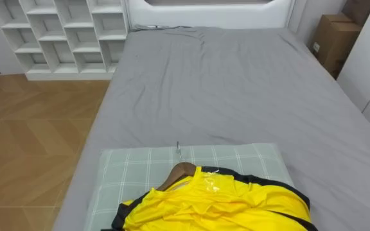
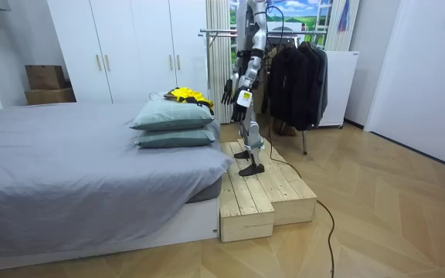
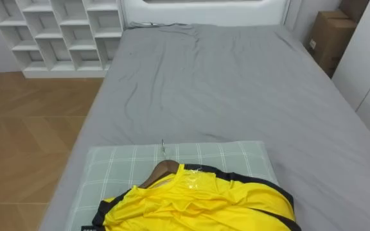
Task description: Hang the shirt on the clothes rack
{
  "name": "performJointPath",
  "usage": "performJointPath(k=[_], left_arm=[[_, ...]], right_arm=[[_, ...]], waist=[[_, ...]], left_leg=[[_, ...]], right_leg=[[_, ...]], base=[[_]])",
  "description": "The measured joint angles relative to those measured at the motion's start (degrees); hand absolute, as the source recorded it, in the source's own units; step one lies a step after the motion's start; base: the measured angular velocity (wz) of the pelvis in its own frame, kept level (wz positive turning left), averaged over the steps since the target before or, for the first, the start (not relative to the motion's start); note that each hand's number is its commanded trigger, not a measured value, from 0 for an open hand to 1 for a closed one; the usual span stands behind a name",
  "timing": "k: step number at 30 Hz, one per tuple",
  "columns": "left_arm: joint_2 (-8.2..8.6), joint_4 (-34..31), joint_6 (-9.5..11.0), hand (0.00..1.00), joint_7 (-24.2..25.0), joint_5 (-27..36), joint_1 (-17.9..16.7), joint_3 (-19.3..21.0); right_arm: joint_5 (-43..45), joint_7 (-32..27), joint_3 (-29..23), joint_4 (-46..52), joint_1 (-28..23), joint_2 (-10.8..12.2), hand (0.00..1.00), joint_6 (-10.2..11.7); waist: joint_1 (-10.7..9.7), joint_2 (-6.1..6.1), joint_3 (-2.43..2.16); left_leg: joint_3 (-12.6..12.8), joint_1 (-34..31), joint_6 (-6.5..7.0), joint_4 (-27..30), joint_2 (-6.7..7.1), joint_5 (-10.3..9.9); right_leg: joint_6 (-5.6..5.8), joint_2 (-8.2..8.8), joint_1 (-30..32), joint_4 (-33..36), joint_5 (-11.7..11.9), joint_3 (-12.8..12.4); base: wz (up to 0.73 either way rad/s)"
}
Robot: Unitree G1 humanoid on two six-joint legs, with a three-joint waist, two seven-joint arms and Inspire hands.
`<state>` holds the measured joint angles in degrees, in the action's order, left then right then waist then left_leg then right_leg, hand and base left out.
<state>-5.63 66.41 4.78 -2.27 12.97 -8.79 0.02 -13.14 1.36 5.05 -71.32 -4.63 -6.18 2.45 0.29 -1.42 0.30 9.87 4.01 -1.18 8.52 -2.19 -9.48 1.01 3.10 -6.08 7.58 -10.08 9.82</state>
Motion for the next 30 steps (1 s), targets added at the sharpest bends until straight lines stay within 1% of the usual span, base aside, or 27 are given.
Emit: performJointPath(k=[8, 13, 18, 23, 25, 26, 30], left_arm=[[0.0, -0.1, 0.0, 0.0, -0.6, -0.1, -0.3, 0.5], [-0.01, -0.1, 0.0, 0.0, -0.5, -0.1, -0.4, 0.9], [-0.01, -0.1, 0.1, 0.0, -0.6, -0.1, -0.5, 0.9], [-0.01, -0.1, 0.1, 0.0, -0.8, -0.1, -0.6, 1.0], [-0.01, -0.1, 0.1, 0.0, -0.9, -0.1, -0.7, 1.0], [0.0, -0.1, 0.1, 0.0, -0.9, -0.1, -0.7, 1.0], [0.0, -0.1, 0.0, 0.0, -1.0, -0.1, -0.8, 1.0]], right_arm=[[-0.3, -0.3, -0.1, -0.2, -0.2, 0.0, 0.0, 0.0], [-0.3, 0.8, -1.4, 0.1, -0.6, 0.0, 0.0, 0.1], [-0.3, 0.8, -1.4, 0.0, -0.6, 0.0, 0.0, 0.1], [-0.3, 0.8, -1.4, -0.1, -0.6, 0.0, 0.0, 0.0], [-0.3, 0.8, -1.4, -0.1, -0.7, 0.0, 0.0, 0.0], [-0.4, 0.7, -1.4, 0.0, -0.9, 0.0, 0.0, 0.0], [-0.4, 0.6, -1.4, 0.1, -1.0, 0.0, 0.0, 0.0]], waist=[[0.0, 0.08, 0.04], [0.0, 0.14, -0.24], [0.0, 0.11, -0.37], [0.0, 0.06, -0.32], [0.0, 0.02, -0.16], [0.0, -0.09, 0.04], [0.0, 0.02, -0.08]], left_leg=[[-0.6, 0.2, -0.02, 0.1, 0.05, 0.0], [-0.4, -0.3, -0.02, 0.2, 0.05, 0.0], [-0.5, -0.3, -0.02, 0.1, 0.05, 0.0], [-0.6, 0.1, -0.02, 0.1, 0.05, 0.0], [-0.6, 0.5, -0.05, 0.1, 0.05, -0.1], [-0.6, 0.5, -0.06, 0.1, 0.05, -0.1], [-0.6, 0.5, -0.05, 0.1, 0.05, -0.1]], right_leg=[[-0.01, 0.03, -0.6, 0.0, -0.1, 0.6], [-0.02, 0.02, 0.0, 0.1, -0.1, 0.5], [-0.02, 0.03, 0.0, 0.0, -0.1, 0.5], [-0.01, 0.03, -0.5, -0.1, -0.1, 0.6], [-0.01, 0.03, -0.9, -0.2, -0.1, 0.6], [-0.02, 0.02, -0.9, -0.2, -0.1, 0.6], [-0.03, 0.02, -0.9, -0.2, -0.1, 0.6]], base=[[0.03], [0.0], [0.0], [0.0], [0.0], [0.0], [0.0]])
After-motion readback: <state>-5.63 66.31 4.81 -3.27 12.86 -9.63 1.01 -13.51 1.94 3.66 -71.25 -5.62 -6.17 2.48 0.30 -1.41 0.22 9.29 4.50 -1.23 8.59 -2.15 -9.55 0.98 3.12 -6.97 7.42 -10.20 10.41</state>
